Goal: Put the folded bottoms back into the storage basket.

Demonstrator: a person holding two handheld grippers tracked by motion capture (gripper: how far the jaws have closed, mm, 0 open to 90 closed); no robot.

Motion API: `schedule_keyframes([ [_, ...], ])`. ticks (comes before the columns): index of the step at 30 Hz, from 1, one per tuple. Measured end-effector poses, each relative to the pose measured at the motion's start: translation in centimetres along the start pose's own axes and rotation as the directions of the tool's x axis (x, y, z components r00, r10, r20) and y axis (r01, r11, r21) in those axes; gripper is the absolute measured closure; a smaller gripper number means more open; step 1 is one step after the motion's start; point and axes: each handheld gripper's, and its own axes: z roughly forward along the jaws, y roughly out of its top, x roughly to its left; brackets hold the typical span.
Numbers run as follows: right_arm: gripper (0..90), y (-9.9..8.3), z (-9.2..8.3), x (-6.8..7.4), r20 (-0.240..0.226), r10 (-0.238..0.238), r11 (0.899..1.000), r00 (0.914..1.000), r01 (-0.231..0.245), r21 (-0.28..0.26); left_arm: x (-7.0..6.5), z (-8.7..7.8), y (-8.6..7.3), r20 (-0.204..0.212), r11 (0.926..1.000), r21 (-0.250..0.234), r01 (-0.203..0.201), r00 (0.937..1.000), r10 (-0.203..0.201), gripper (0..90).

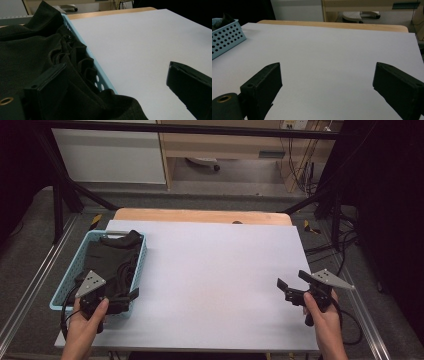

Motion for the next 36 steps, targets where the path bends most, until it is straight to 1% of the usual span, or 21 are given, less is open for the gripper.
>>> schedule_keyframes([
  [8,9.7,-1.6,0.0,0.5,-0.013,0.006,1.0,0.9999,-0.006,0.004,0.0,0.0,-0.1,-0.002,1.0,0.002,-0.001,1.0,0.001,3.6],
  [10,9.8,-2.0,0.1,0.7,-0.018,0.003,1.0,0.9998,-0.003,0.01,0.0,0.1,-0.1,0.0,1.0,0.003,-0.002,1.0,0.002,3.6],
  [17,11.3,-3.3,0.7,1.3,-0.029,0.014,1.0,0.9995,-0.013,0.019,0.0,0.0,-0.1,-0.001,1.0,0.003,-0.002,1.0,0.002,3.6],
  [23,11.6,-4.0,1.2,1.8,-0.04,0.018,0.999,0.999,-0.016,0.028,0.0,0.1,-0.1,0.001,1.0,0.005,-0.005,1.0,0.005,3.6],
  [26,11.8,-4.2,1.4,2.0,-0.045,0.016,1.0,0.9989,-0.015,0.024,0.0,0.1,-0.1,0.0,1.0,0.005,-0.005,1.0,0.005,3.7],
  [32,11.6,-4.7,2.0,2.7,-0.063,0.002,1.0,0.998,0.0,0.028,0.0,0.1,-0.1,0.001,1.0,0.005,-0.007,1.0,0.007,3.8],
  [36,10.9,-4.9,2.6,3.2,-0.074,-0.03,0.999,0.9968,0.031,0.018,0.0,0.1,-0.1,0.0,0.9999,0.007,-0.01,1.0,0.01,3.9],
])
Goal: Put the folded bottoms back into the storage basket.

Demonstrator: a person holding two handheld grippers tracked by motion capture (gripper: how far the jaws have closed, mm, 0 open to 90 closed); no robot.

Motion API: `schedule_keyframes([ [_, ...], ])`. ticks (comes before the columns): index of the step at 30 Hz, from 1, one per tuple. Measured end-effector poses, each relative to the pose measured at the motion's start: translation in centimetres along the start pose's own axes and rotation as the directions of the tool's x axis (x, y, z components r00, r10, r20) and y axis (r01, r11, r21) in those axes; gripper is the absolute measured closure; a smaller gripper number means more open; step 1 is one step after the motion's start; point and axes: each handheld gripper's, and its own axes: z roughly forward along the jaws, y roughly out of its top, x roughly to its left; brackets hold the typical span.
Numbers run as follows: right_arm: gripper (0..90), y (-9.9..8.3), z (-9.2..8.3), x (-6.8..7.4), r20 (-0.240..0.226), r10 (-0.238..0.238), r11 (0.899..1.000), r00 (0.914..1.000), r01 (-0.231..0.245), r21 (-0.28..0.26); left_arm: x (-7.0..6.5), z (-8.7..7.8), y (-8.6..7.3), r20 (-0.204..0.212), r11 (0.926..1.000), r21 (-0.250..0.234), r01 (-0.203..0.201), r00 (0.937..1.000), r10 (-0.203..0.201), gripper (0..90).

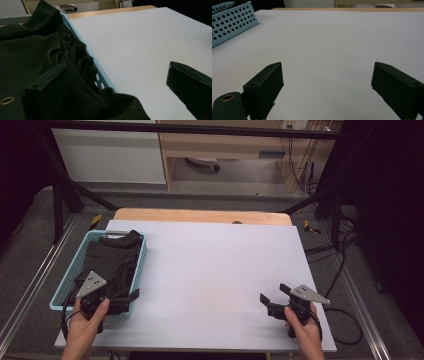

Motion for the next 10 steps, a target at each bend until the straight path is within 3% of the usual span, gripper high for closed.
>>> schedule_keyframes([
  [10,9.9,-0.34,1.2,0.73,-0.002,-0.027,1.0,0.9996,0.027,-0.009,0.01,-0.05,0.0,-0.001,1.0,-0.002,-0.005,1.0,0.005,3.9],
])
